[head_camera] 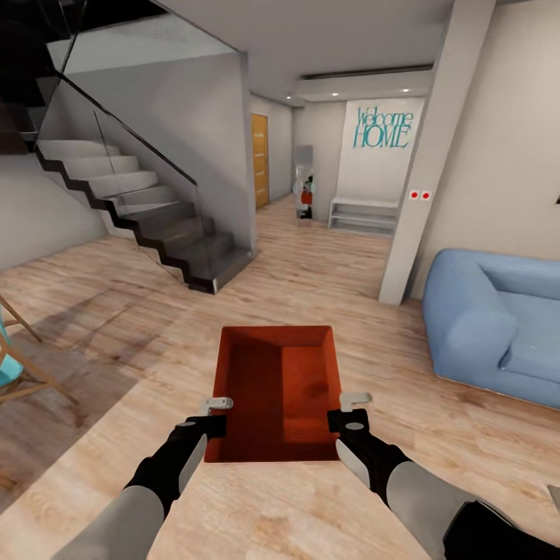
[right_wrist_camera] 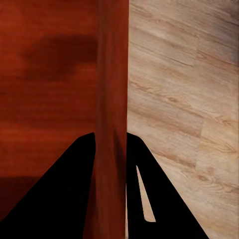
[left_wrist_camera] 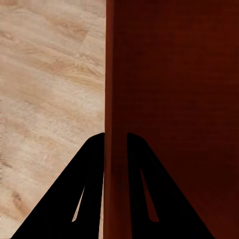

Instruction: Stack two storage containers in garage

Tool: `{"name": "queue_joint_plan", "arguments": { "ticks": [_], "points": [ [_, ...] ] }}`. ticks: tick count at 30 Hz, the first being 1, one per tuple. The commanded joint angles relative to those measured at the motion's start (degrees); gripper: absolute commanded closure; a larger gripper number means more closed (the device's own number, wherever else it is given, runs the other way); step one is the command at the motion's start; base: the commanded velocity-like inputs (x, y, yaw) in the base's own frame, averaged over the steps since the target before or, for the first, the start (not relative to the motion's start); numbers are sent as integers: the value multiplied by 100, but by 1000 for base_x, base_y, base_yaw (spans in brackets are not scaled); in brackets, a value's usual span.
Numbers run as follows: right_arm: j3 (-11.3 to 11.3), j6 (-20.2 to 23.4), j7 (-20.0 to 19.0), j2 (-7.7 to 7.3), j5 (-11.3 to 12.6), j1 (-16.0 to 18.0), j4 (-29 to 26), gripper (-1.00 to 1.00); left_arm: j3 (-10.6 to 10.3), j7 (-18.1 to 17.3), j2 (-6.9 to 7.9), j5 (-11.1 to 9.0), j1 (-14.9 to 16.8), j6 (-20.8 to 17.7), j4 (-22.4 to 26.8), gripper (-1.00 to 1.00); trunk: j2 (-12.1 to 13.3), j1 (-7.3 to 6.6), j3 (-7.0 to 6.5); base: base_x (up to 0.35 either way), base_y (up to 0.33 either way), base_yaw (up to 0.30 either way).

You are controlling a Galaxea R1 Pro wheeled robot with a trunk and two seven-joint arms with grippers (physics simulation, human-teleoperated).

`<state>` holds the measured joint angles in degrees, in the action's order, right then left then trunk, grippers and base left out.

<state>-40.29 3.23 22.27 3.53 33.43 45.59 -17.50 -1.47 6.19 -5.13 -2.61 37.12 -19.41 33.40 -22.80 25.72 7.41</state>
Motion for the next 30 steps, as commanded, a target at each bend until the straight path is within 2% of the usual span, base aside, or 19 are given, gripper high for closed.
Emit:
{"name": "queue_joint_plan", "arguments": {
  "ticks": [1, 30],
  "points": [
    [-106, 32, 66, 41, 162, 3, 9, 100, -9, 66, -6, 81, 5, 306, 22, 100, -12, 6, 12, 314, 120, 0],
    [-128, 46, 84, 43, 129, 3, 1, 100, 4, 30, 4, 42, 5, 306, 46, 100, -12, 6, 12, 314, 120, 0]
  ]
}}
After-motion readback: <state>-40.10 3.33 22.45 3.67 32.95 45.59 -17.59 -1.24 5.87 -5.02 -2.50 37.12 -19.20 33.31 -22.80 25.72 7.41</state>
